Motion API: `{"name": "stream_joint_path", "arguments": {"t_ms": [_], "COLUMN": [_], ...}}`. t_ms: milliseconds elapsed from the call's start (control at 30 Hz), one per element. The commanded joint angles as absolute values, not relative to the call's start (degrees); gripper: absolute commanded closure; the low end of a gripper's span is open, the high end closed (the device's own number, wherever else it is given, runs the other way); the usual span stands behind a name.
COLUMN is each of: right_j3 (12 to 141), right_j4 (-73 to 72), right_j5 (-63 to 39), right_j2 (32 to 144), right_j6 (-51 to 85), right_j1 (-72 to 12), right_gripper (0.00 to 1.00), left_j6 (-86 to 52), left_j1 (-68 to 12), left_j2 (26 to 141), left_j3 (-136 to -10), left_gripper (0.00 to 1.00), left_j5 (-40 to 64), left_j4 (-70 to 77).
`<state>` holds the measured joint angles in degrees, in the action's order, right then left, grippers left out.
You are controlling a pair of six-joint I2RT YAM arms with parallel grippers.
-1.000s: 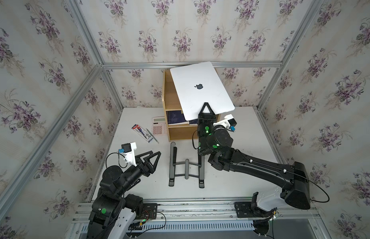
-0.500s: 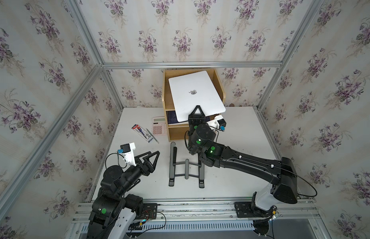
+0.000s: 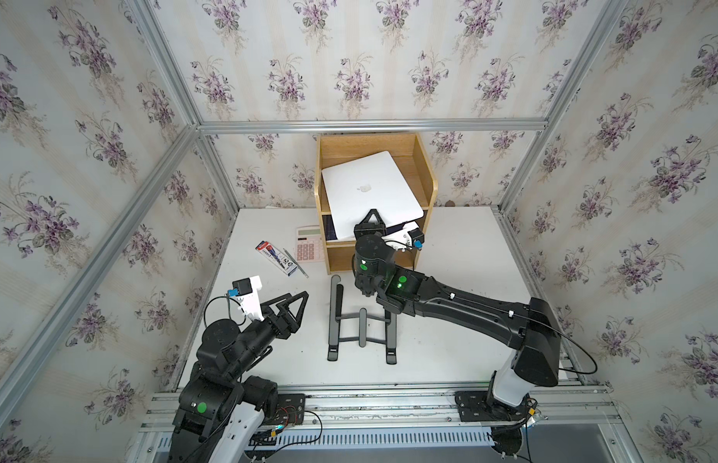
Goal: Close the laptop lid and set it aside
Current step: Place the laptop on the shelf.
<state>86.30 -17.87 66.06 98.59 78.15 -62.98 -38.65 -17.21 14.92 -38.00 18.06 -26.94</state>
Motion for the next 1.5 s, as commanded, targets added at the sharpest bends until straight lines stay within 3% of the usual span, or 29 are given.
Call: {"name": "stream_joint_path", "arguments": {"t_ms": [0, 33, 200, 467, 1000, 1167, 1467], "right_j3": [88.0, 88.1, 88.1, 88.9, 98.8, 97.4, 77.4], "right_j4": [-18.7, -18.3, -18.6, -16.7, -11.7, -12.6, -16.1], "right_j5": [63.0, 62.3, 59.9, 54.6, 44.4, 42.6, 37.7], "right_j2": [99.2, 99.5, 100.6, 102.5, 109.2, 107.6, 92.7], "right_j6": [84.7, 85.2, 85.3, 86.6, 84.0, 80.1, 74.1], "right_j1": [-61.5, -61.2, -60.2, -58.5, -55.0, -55.0, -55.1], "right_gripper": [1.0, 0.99, 0.73, 0.46, 0.19, 0.01, 0.0], "left_j6": [-38.6, -38.6, -38.9, -39.1, -38.6, -38.2, -34.0], "left_j1": [-17.2, -17.2, -17.2, -17.1, -17.2, -17.2, -17.2], "left_j2": [15.2, 15.3, 15.9, 15.9, 17.7, 18.4, 22.0], "left_j3": [-38.1, -38.1, -38.2, -38.3, -39.5, -39.4, -41.7], "left_gripper": [0.26, 0.26, 0.26, 0.26, 0.26, 0.25, 0.18], "left_j5": [17.5, 17.4, 17.3, 16.9, 15.0, 14.6, 11.3], "left_j4": [-26.7, -26.7, -26.5, -27.0, -29.3, -29.4, -32.6]}}
